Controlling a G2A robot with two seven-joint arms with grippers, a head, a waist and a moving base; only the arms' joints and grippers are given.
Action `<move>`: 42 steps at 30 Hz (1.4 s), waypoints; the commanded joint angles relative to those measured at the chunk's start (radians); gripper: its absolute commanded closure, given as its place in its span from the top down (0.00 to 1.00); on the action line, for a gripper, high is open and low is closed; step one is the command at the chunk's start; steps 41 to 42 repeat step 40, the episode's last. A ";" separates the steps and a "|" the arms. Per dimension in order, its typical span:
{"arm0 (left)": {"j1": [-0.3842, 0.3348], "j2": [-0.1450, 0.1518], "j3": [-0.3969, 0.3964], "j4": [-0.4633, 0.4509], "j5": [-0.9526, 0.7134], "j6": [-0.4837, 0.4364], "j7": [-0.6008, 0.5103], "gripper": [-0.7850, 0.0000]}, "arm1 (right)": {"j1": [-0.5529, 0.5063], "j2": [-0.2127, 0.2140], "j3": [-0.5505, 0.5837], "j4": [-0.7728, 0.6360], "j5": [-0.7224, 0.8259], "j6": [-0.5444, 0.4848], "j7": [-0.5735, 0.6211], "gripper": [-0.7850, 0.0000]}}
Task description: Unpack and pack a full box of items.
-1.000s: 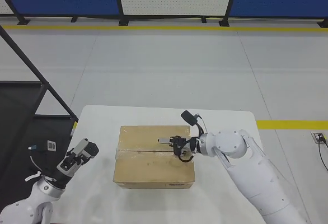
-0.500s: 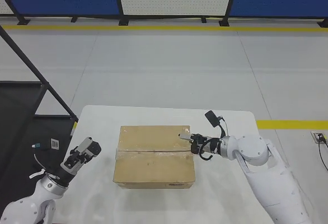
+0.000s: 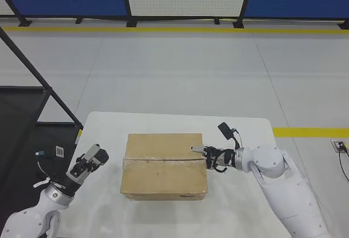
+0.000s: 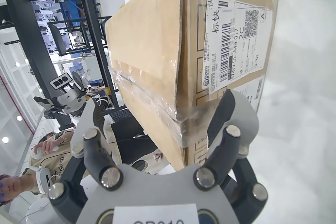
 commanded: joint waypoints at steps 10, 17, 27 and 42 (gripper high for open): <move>-0.003 0.004 -0.007 0.007 -0.006 0.000 0.005 1.00 | 0.040 -0.006 -0.035 0.074 0.046 -0.036 -0.007 1.00; -0.009 0.006 -0.015 0.016 -0.018 -0.004 0.005 1.00 | 0.026 0.005 0.002 0.041 0.048 -0.029 -0.045 1.00; 0.002 0.009 -0.044 0.019 -0.040 -0.025 0.022 1.00 | -0.037 0.029 0.071 -0.072 0.027 0.008 -0.106 1.00; 0.048 0.011 -0.097 0.014 -0.086 -0.070 0.044 1.00 | -0.172 0.058 0.235 -0.221 0.102 -0.168 -0.218 1.00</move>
